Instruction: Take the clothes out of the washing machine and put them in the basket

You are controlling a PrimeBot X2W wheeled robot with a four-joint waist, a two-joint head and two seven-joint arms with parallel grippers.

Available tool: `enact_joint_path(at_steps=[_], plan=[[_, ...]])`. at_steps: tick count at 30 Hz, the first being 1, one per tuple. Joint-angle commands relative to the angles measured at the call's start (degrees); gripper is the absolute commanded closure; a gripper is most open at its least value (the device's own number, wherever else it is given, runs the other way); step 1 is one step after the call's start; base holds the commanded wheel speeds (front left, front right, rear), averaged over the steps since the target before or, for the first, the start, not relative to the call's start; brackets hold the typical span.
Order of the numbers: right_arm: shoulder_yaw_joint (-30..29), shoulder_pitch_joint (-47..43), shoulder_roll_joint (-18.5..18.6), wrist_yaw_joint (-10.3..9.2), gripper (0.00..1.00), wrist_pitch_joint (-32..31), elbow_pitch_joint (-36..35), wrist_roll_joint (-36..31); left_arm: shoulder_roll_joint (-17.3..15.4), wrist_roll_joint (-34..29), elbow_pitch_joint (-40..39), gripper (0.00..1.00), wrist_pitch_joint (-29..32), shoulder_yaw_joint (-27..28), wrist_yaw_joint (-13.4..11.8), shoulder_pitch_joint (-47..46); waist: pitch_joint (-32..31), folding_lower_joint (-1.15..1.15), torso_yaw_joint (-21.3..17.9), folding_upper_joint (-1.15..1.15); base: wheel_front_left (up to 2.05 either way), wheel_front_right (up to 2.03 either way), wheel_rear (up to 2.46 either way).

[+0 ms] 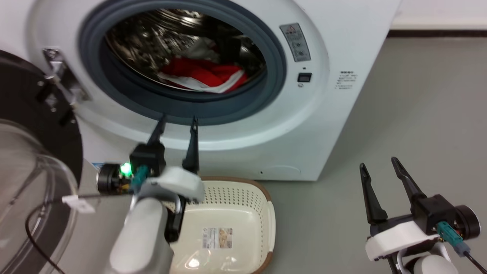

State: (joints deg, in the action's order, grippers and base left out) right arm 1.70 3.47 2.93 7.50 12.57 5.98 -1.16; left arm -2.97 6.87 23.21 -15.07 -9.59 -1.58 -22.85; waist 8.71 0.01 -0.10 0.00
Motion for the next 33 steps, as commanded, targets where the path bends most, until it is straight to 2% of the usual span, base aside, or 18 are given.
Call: enact_joint_path(at_steps=[1,8,15,19,23,28,33], plan=[[0.67,1.41,-0.09,-0.03,0.0,0.15,-0.1,0.52,-0.78,0.01,2.11,0.0,-0.15,0.63,0.04,-3.16,3.22,-0.01,-2.75,0.0,0.0,0.0,0.0],[2.49,5.27,-0.1,-0.03,0.0,1.1,1.18,2.54,-5.32,-0.25,14.49,0.0,1.27,2.41,0.81,-17.37,10.14,-0.01,-8.13,0.0,0.0,0.0,0.0],[5.59,9.46,-0.12,-0.03,0.0,2.3,3.81,6.17,-11.41,-1.2,23.08,0.0,5.9,2.92,2.14,-29.11,16.75,-0.01,-13.43,0.0,0.0,0.0,0.0],[6.61,11.86,-0.13,-0.02,0.0,2.59,5.07,8.21,-13.83,-1.09,27.68,0.0,9.95,2.71,3.53,-35.49,20.36,-0.01,-15.45,0.0,0.0,0.0,0.0],[7.51,13.62,-0.12,-0.03,0.0,2.62,4.97,9.78,-15.68,-1.18,30.94,0.0,13.31,2.53,4.22,-40.26,22.61,-0.01,-16.8,0.0,0.0,0.0,0.0],[9.06,15.2,-0.13,-0.03,0.0,2.63,4.53,11.59,-17.29,-0.83,36.58,0.0,20.37,2.24,4.72,-45.68,25.01,-0.01,-18.23,0.0,0.0,0.0,0.0],[9.97,15.81,-0.11,-0.03,0.0,2.64,4.28,12.35,-17.82,-0.55,40.72,0.0,25.64,1.94,4.69,-49.02,25.9,-0.01,-18.97,0.0,0.0,0.0,0.0]])
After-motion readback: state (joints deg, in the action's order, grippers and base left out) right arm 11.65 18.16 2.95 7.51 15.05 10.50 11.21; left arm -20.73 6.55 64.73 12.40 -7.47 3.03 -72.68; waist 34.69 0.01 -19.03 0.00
